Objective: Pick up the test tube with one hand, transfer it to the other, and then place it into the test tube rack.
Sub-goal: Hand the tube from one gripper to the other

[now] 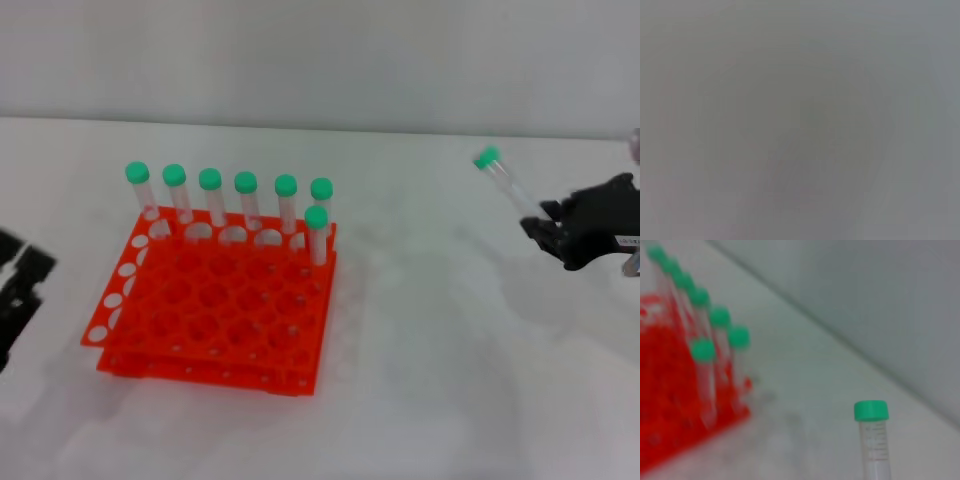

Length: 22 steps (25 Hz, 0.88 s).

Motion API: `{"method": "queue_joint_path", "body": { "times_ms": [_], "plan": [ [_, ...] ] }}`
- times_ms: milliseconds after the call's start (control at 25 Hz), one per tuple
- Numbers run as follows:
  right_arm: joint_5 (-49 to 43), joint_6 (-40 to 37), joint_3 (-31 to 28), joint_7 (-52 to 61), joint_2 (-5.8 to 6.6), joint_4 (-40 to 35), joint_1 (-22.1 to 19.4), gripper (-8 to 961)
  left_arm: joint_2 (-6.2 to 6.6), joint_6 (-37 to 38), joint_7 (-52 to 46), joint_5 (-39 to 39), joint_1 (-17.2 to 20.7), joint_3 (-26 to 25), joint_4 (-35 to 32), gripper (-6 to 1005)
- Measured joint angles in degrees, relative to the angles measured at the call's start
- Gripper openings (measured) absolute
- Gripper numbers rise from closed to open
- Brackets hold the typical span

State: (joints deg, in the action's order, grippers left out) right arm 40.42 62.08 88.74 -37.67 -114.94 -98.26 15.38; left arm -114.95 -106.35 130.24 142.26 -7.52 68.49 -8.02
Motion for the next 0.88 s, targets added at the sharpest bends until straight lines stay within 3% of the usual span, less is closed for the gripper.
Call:
{"method": "queue_joint_path", "body": {
  "times_ms": [200,360,560,880],
  "plan": [
    [17.56,-7.30,0.03,-17.53,0.16,2.44,-4.91,200,2.43,4.50,-14.55,-8.40,-3.59,0.76,-6.47,610],
    [26.98,-7.88,0.03,-27.52,0.16,6.46,-5.26,200,3.63,8.34,-23.42,-15.16,-7.55,0.56,-10.57,610],
    [36.59,-7.65,0.21,-37.49,0.16,11.73,-4.61,200,3.85,14.70,-31.50,-20.73,-10.27,0.54,-17.01,609],
    [37.98,-7.47,2.13,-40.20,0.15,13.23,-3.44,199,3.00,21.64,-38.18,-30.17,-16.54,0.58,-22.24,608]
  ]
}}
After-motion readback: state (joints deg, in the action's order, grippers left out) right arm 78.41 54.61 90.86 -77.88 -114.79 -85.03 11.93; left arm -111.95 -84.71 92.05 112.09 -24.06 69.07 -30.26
